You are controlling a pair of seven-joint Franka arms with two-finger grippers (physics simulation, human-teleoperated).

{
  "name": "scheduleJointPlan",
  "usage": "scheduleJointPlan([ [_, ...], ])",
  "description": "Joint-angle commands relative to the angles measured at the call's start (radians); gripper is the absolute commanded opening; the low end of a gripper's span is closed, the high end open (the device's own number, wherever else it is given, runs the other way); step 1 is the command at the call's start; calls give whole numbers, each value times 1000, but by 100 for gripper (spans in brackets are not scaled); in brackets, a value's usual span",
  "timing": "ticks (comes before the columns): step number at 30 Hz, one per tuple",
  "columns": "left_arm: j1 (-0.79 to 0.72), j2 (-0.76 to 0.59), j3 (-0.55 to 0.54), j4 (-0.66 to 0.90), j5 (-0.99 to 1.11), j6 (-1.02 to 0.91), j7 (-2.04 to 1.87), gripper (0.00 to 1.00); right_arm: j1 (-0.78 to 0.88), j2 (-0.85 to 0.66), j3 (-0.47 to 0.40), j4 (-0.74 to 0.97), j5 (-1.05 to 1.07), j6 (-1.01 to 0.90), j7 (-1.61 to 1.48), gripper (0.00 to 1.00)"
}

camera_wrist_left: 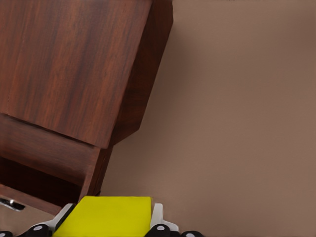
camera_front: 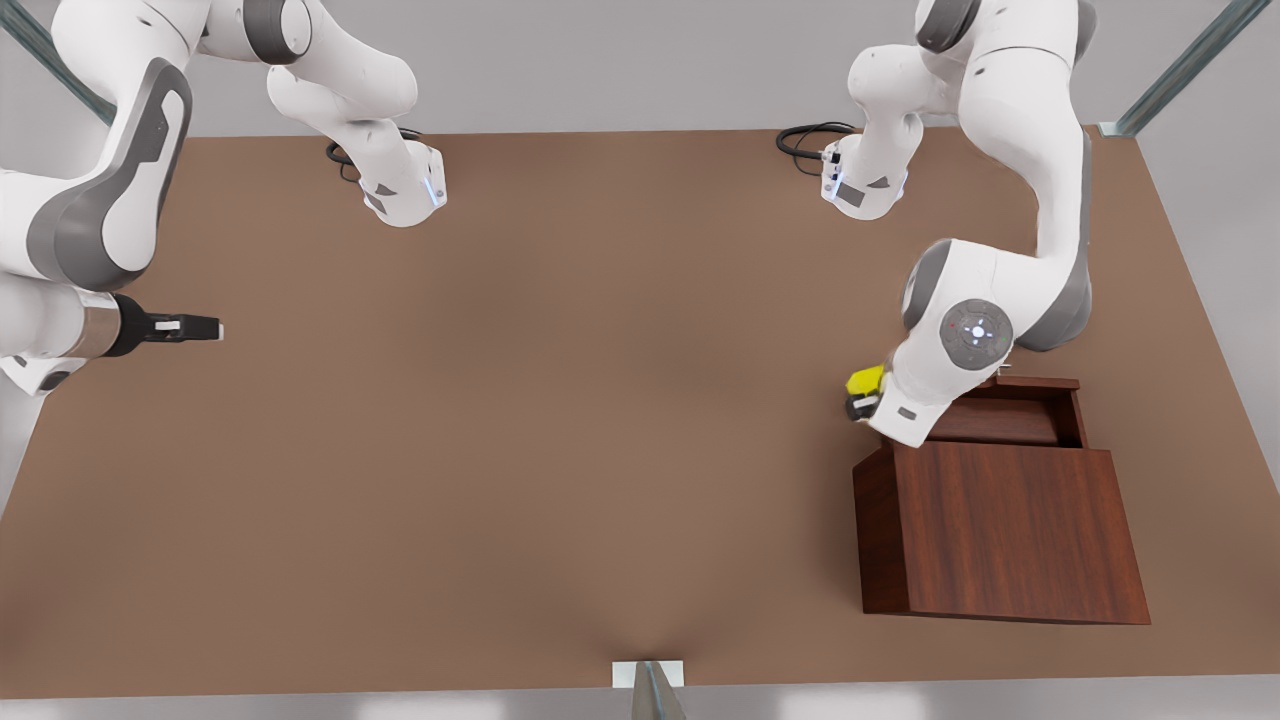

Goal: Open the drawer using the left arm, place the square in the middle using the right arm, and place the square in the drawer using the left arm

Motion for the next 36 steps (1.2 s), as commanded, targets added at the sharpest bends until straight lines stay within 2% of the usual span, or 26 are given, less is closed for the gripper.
scheduleJointPlan([
  [1, 8, -18, 1, -35, -27, 24, 0, 68, -2, 0, 0, 0, 0, 0, 0, 100],
  [2, 13, -50, 2, -111, -27, 72, 2, 68, -2, 0, 0, 0, 0, 0, 0, 100],
  [7, 134, -24, 2, -139, -31, 167, 124, 68, 0, 6, 2, -2, 0, 0, 0, 100],
  [11, 134, -107, 1, -331, -30, 216, 284, 68, -2, 6, 7, -2, 0, 0, 0, 100],
  [19, 178, -145, 2, -351, -30, 187, 345, 68, -2, 8, 7, 0, 0, 0, 0, 100],
  [33, 247, -108, 16, -349, -20, 276, 385, 68, 15, 8, 16, -2, -2, 0, 0, 100],
  [34, 249, -110, 21, -349, -20, 276, 391, 68, 20, 8, 14, -2, -2, 0, 0, 100],
  [35, 249, -110, 21, -349, -20, 276, 391, 74, 20, 8, 14, -2, -2, 0, 0, 100],
  [36, 250, -111, 21, -349, -20, 277, 391, 90, 18, 9, 14, 0, -2, 0, 0, 100],
])
